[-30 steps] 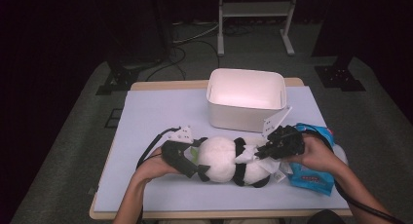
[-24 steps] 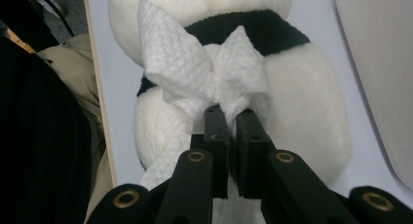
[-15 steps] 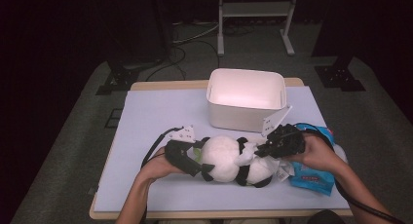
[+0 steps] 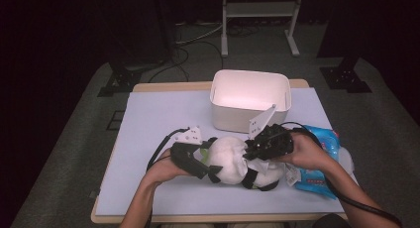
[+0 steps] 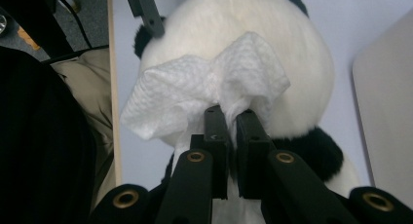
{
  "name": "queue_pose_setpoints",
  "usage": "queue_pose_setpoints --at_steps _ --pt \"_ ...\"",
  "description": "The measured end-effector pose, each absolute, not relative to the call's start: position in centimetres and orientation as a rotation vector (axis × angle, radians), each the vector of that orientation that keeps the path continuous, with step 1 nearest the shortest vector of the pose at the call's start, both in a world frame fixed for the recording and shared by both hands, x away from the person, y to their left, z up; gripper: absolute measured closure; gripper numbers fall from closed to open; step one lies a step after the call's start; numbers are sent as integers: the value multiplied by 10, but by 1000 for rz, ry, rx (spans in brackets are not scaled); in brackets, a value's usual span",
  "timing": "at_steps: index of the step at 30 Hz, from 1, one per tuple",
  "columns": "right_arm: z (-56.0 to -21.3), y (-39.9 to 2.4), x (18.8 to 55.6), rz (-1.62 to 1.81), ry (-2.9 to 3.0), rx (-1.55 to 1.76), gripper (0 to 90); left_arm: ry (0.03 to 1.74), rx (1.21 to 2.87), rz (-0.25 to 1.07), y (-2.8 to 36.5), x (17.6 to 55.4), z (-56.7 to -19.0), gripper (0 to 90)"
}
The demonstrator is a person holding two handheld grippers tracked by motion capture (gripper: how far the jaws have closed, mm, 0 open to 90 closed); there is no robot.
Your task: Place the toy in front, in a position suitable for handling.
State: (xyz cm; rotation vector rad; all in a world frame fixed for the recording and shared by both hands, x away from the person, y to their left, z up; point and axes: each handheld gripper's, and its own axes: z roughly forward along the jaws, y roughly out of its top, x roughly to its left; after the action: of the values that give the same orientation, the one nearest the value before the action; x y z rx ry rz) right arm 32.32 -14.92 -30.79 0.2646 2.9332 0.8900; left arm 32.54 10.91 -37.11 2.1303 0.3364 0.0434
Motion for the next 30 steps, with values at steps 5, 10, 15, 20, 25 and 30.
queue_pose_setpoints --at_steps 5,10,15,20,25,30 --pt "-301 -134 323 891 2938 207 846 336 2125 48 108 325 -370 147" --pt "-297 -121 325 883 2943 154 846 333 2127 50 107 324 -370 147" --pt "-294 -105 327 860 2959 120 846 335 2136 54 108 326 -371 146" --pt "-295 -108 329 851 2963 135 846 338 2130 49 109 326 -372 145" --pt "-298 -121 329 830 2971 171 846 340 2142 51 109 326 -372 144" --pt "-303 -132 327 823 2979 214 845 345 2139 48 110 327 -373 143"
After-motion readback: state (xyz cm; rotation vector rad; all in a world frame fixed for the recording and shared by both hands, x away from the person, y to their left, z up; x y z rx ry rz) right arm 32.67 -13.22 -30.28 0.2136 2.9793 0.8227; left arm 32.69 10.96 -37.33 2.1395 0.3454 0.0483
